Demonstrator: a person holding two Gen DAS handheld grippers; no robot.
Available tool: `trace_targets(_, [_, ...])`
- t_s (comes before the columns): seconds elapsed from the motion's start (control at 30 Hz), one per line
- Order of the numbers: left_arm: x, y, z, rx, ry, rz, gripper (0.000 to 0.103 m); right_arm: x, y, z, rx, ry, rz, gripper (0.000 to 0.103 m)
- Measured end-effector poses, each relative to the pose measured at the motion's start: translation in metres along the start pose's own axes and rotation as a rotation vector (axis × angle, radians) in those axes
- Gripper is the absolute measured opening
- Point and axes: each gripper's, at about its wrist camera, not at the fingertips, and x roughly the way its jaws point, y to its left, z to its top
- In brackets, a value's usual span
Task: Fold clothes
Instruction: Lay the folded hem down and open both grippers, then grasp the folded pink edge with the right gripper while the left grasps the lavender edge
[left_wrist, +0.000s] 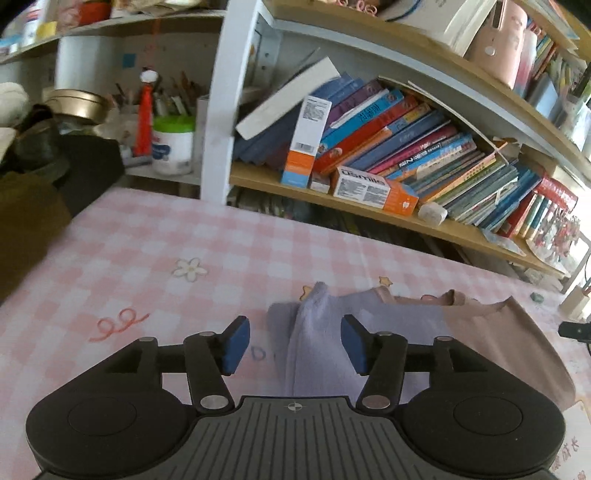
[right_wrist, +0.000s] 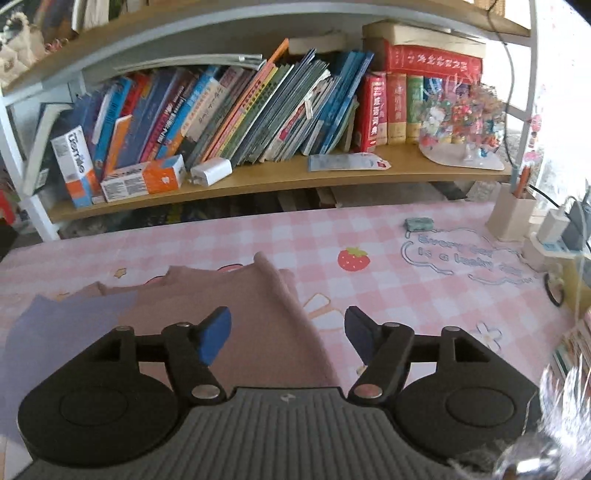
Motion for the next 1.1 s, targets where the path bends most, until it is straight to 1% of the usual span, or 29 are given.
trace_targets(0.1, [-0.012,-0.005,-0.009,-0.014,0.004,0.020,0.057,-0.007,-0.003,-0.007,0.015,-0.005,0.006,0.066])
trace_targets(0.2, [-0.020,-0.013,-0.017,-0.021,0.003,0.047,0.057,-0.009,-0.008,-0.012,0.009,-0.003,0.040,0.066])
trace_targets(0.27, [-0.028,-0.020,-0.023,-0.042,-0.003,0.073,0.057,-0.008,-0.010,-0.014,-0.017,0.008,0.062,0.063])
trace_targets(0.4, [-0.043,-0.038,-0.035,-0.093,-0.008,0.126,0.066,-0.009,-0.019,-0.019,-0.075,0.036,0.111,0.063])
trace_targets(0.7, [-0.062,-0.086,-0.069,-0.189,0.017,0.236,0.069,-0.016,-0.057,-0.038,-0.096,0.111,0.203,0.064])
trace_targets(0.8, [-0.066,-0.100,-0.080,-0.222,0.035,0.259,0.070,-0.016,-0.069,-0.045,-0.089,0.135,0.225,0.064])
trace_targets(0.93, [-0.071,-0.111,-0.091,-0.262,0.049,0.270,0.079,-0.014,-0.081,-0.049,-0.079,0.159,0.243,0.064])
trace_targets(1.1, [-0.071,-0.117,-0.095,-0.288,0.052,0.273,0.079,-0.018,-0.090,-0.047,-0.078,0.151,0.257,0.064])
